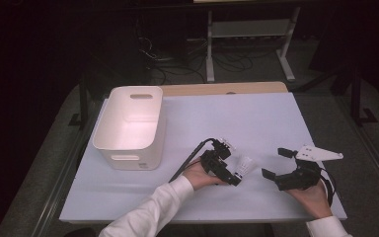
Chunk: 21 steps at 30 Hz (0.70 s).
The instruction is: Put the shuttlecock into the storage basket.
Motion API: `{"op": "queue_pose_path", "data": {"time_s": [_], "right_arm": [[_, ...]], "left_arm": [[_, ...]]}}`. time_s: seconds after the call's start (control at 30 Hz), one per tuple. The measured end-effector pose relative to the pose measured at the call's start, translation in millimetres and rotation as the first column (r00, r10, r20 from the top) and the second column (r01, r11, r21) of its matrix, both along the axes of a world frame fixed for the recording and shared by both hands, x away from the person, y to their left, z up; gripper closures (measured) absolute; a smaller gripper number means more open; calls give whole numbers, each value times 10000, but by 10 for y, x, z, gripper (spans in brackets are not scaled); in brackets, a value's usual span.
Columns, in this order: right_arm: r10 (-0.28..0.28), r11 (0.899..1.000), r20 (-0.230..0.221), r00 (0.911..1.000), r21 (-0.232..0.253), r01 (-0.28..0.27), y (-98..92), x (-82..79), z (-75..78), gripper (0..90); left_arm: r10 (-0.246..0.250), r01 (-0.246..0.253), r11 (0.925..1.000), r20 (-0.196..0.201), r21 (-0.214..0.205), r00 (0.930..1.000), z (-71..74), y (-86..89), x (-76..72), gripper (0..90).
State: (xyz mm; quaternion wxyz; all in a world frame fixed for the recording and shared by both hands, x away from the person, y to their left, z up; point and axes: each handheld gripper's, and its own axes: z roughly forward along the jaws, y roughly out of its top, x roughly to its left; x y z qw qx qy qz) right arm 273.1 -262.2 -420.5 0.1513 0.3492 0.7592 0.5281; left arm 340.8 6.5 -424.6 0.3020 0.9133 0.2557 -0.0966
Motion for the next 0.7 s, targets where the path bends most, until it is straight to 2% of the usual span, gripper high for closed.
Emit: {"op": "queue_pose_path", "data": {"time_s": [0.13,0.17,0.27,0.5,0.7], "right_arm": [[-1,10000,3,10000,2,1,-1,-1,1,0],[-9,10000,12,10000,-7,9,-2,-1,1,0],[-15,10000,11,10000,-15,15,-4,-2,1,0],[-20,10000,19,10000,-40,20,-3,-4,3,0],[-11,10000,17,10000,-3,11,-5,-3,2,0]], "left_arm": [[-48,49,10000,199,-57,9998,-2,-8,-10,220],[-14,20,9998,335,-188,9994,-2,-15,-29,227],[-52,62,9996,356,-270,9994,-5,-25,-42,234],[-125,130,9998,297,-166,9995,-42,-54,-50,264],[25,-11,9988,295,-492,9996,-69,-70,-46,293]]}}
